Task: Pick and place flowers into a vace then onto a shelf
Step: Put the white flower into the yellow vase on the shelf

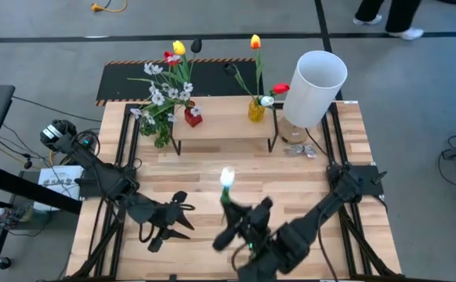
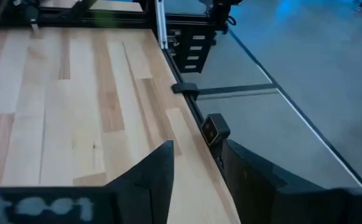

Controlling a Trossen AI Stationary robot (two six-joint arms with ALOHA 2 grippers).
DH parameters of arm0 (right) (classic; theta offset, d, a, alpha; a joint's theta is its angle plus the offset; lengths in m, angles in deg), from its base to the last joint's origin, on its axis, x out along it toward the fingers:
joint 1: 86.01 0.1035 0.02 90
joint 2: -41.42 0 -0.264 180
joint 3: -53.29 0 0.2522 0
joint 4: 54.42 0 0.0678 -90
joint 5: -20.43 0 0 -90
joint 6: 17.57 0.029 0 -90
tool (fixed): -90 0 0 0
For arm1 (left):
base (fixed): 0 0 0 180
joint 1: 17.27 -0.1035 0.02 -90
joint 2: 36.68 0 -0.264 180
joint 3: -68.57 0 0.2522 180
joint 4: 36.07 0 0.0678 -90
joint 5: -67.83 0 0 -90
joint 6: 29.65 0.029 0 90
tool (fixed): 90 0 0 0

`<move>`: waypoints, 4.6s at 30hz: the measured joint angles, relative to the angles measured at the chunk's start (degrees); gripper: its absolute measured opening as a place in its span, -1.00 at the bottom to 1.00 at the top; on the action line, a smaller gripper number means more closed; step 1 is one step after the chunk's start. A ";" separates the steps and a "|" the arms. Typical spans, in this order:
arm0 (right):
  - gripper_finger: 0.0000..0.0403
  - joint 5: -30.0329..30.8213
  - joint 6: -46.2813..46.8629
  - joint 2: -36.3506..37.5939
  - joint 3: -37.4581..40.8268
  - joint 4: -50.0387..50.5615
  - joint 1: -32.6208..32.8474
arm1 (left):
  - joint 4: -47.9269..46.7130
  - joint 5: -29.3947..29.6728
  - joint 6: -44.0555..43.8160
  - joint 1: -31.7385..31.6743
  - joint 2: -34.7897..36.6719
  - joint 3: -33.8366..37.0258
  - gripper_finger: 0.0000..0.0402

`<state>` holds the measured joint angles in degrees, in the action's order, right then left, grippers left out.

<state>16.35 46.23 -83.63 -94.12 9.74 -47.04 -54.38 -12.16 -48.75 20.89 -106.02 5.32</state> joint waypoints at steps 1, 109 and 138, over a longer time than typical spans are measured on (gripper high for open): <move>-0.99 -1.44 2.28 -1.02 -0.16 -0.50 0.59 | -0.01 -0.80 0.07 -0.49 0.00 0.00 -0.39; -1.00 4.12 -123.41 -21.03 -1.00 -129.41 -21.98 | -7.96 -25.81 9.41 9.08 8.98 0.00 -1.00; -0.99 4.05 -123.85 -11.29 -1.07 -107.41 -34.19 | 1.83 -21.43 8.73 9.01 9.01 -0.02 -1.00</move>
<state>20.40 -77.62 -94.93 -95.19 -97.67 -81.23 -52.55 -33.59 -40.02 29.91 -97.01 5.30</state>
